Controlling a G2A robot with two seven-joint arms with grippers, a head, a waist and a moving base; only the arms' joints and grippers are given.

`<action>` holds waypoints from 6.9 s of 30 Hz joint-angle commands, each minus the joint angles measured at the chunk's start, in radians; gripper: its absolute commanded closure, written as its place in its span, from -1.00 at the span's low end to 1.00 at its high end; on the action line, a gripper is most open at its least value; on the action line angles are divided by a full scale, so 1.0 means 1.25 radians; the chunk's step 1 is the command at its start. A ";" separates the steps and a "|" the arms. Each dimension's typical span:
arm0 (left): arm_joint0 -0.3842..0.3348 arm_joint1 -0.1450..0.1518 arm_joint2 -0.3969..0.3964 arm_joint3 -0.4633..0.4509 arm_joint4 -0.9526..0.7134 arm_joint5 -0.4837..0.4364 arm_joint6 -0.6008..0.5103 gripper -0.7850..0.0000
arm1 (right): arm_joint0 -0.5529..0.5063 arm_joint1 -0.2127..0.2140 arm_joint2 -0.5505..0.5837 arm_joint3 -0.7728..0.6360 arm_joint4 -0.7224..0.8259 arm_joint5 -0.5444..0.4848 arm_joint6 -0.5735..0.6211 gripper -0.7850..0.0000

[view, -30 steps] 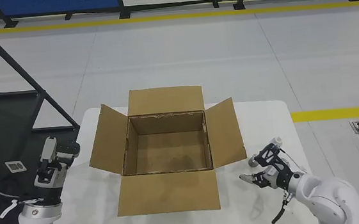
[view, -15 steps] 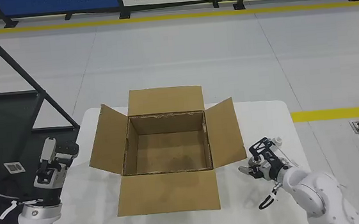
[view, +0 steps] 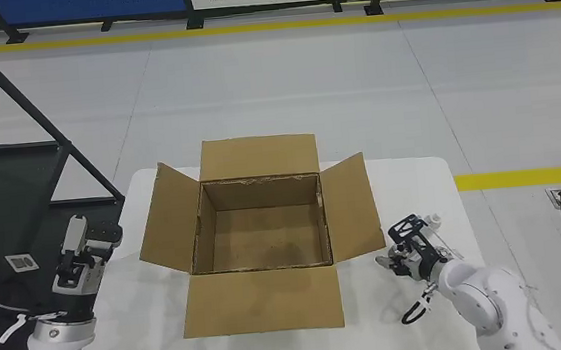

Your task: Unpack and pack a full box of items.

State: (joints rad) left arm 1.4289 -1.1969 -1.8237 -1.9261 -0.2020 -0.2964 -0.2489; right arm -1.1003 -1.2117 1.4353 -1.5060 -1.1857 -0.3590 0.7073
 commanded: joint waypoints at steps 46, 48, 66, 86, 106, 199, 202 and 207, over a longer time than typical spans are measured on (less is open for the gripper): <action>0.032 0.001 -0.116 0.019 -0.100 -0.043 0.023 -1.00 | -0.066 0.029 0.022 -0.570 0.159 0.062 0.076 1.00; 0.036 0.000 -0.119 0.021 -0.107 -0.048 0.025 -1.00 | -0.012 0.025 -0.038 -0.537 0.151 0.067 0.100 1.00; 0.057 -0.003 -0.142 0.030 -0.130 -0.063 0.025 -1.00 | 0.501 -0.102 -0.548 -0.032 0.162 0.230 0.155 1.00; 0.057 -0.003 -0.142 0.030 -0.130 -0.063 0.025 -1.00 | 0.617 -0.177 -0.673 0.157 0.230 0.240 0.145 1.00; 0.057 -0.003 -0.142 0.030 -0.130 -0.063 0.025 -1.00 | 0.704 -0.312 -0.771 0.519 0.333 0.195 -0.025 1.00; 0.057 -0.003 -0.142 0.030 -0.130 -0.063 0.025 -1.00 | 0.625 -0.353 -0.641 0.572 0.154 0.001 -0.332 -1.00; 0.057 -0.003 -0.142 0.030 -0.130 -0.063 0.025 -1.00 | 0.555 -0.312 -0.588 0.430 0.107 0.008 -0.303 -1.00; 0.057 -0.003 -0.142 0.030 -0.130 -0.063 0.025 -1.00 | 0.420 -0.251 -0.480 0.190 0.035 0.004 -0.218 -1.00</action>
State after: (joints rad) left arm 1.4999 -1.2001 -2.0015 -1.8889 -0.3651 -0.3753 -0.2179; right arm -0.5379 -1.5387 0.8034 -1.1936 -1.1273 -0.3485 0.4097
